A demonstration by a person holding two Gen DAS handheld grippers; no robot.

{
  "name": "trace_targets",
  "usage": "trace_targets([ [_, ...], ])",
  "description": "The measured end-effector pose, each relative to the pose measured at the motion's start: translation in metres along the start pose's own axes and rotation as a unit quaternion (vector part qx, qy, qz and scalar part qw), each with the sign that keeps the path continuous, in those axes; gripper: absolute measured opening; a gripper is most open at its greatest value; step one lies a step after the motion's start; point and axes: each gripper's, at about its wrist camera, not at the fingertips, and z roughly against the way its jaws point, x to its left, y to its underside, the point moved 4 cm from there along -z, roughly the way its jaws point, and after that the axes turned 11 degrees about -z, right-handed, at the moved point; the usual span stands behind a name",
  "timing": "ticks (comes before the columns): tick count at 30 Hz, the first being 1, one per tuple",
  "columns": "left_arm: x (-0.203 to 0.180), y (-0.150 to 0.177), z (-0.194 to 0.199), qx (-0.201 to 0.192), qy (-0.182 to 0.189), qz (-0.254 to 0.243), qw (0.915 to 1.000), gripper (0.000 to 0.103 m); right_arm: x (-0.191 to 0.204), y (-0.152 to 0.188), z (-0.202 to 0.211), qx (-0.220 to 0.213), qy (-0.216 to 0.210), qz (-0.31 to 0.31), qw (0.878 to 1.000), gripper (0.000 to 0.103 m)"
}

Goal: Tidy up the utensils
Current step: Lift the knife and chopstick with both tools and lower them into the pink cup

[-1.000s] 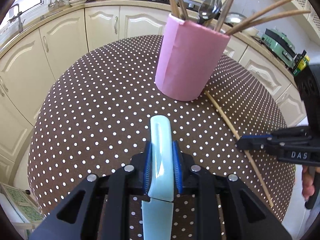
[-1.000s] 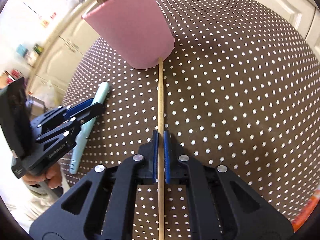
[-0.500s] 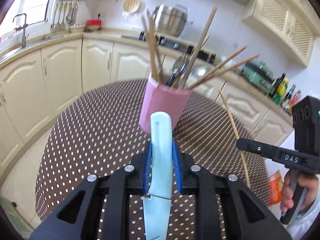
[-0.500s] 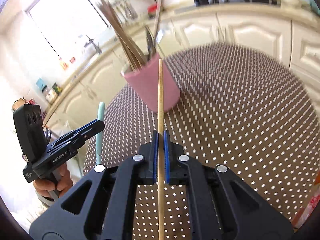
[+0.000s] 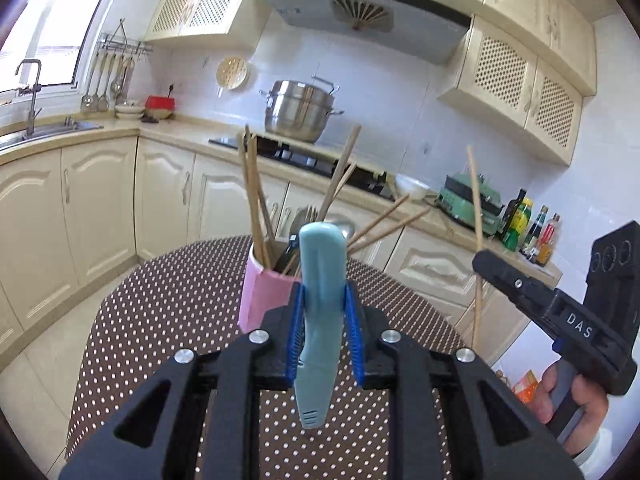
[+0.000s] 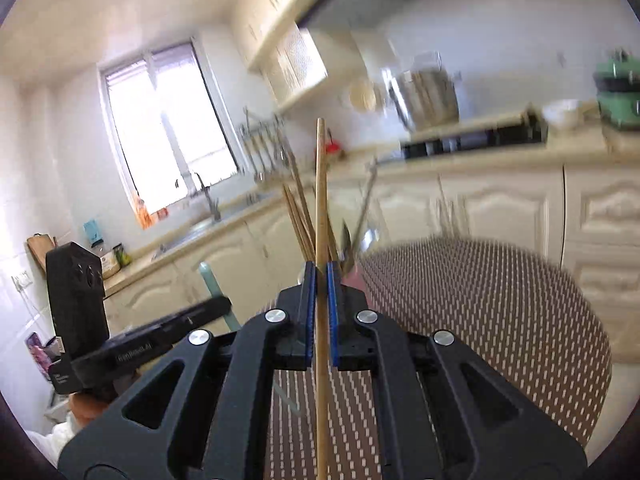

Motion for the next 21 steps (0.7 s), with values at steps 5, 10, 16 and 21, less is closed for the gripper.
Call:
trace_targets([
  [5,-0.001,-0.027,0.006,-0.036,-0.008,-0.012,0.9992,0.02,0.039,-0.008,-0.011,-0.083,-0.018,0.038,0.996,0.006],
  [10,0.004,-0.059,0.002,-0.06,-0.017,-0.028,0.9976,0.02,0.056,-0.013,-0.046,-0.097,-0.046,0.034,0.994,0.006],
  [16,0.018,-0.09,-0.006,-0.085,-0.029,-0.036,0.9953,0.02,0.069,-0.016,-0.072,-0.13,-0.039,0.053,0.989,0.006],
  [21,0.027,-0.107,-0.022,-0.097,-0.031,-0.035,0.9942,0.02,0.067,-0.02,-0.095,-0.136,-0.03,0.059,0.988,0.006],
])
